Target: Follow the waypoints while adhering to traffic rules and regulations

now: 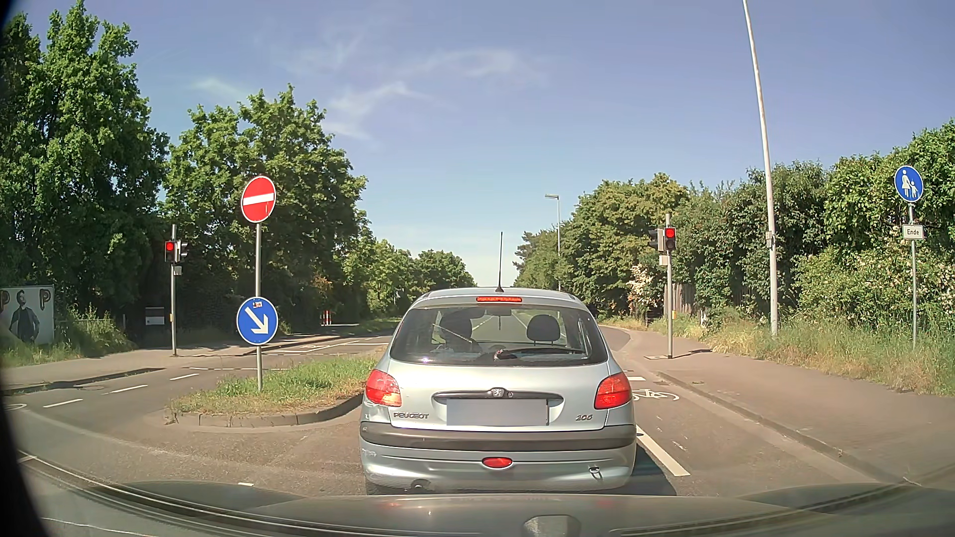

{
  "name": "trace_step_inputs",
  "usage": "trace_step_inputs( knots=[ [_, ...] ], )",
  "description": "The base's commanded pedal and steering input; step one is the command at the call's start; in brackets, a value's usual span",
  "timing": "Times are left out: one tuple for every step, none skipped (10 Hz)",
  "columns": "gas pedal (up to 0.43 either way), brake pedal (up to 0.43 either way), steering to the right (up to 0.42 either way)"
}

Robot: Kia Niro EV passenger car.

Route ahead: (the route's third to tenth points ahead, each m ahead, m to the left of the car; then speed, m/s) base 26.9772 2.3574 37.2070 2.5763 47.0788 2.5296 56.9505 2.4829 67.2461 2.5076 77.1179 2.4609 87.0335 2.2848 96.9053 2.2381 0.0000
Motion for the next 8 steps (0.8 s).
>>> trace_step_inputs(
  knots=[
    [0.0, 0.238, -0.001],
    [0.0, 0.238, -0.001],
    [0.0, 0.238, -0.001],
    [0.0, 0.238, -0.001],
    [0.0, 0.238, 0.0],
    [0.0, 0.238, -0.001],
    [0.0, 0.238, -0.001],
    [0.0, 0.238, -0.001]
  ],
)
